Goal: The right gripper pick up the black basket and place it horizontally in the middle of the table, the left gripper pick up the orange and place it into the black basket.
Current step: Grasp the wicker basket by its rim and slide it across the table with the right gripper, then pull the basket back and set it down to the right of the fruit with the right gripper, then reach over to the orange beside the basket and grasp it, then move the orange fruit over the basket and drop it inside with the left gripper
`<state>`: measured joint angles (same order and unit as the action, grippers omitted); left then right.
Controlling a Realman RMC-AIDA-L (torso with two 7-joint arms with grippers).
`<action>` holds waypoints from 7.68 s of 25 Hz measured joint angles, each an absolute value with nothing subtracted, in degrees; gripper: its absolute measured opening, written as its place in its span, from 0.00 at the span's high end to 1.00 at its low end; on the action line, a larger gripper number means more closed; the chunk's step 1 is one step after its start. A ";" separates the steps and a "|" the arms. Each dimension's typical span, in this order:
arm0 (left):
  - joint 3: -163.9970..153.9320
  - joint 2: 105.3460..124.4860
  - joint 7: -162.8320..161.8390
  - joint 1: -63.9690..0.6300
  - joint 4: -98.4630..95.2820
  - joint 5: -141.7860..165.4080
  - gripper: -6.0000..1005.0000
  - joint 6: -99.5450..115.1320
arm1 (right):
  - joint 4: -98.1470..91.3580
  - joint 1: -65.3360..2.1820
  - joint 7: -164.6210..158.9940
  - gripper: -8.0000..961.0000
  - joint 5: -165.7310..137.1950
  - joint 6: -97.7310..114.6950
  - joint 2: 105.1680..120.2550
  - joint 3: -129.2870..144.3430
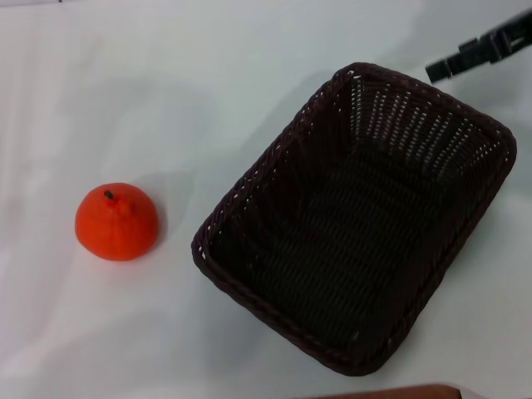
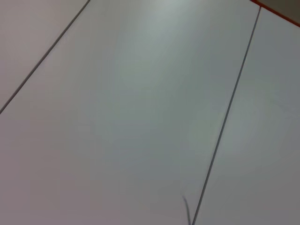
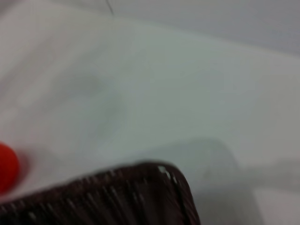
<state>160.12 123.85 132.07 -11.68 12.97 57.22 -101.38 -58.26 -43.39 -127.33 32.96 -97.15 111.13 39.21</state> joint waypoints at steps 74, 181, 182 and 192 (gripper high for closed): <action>160.04 123.31 131.66 -12.75 14.07 57.66 0.28 -96.87 | -36.14 -34.04 -133.30 0.79 50.36 -81.20 115.75 15.56; 163.65 123.45 130.55 -9.58 26.95 95.23 0.90 -95.28 | -27.39 -32.64 -127.22 0.31 67.56 -74.01 115.84 16.35; 164.40 123.34 130.01 -9.98 26.09 93.79 0.91 -96.05 | -27.40 -32.56 -126.94 0.31 68.08 -73.98 115.87 16.33; 160.10 123.76 128.74 -22.55 18.00 88.36 0.92 -97.14 | -27.15 -32.12 -121.12 0.32 75.38 -73.06 117.86 16.32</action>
<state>160.10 123.76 128.74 -22.55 18.00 88.36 -97.14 -27.15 -32.12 -121.12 75.38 -73.06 117.86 16.32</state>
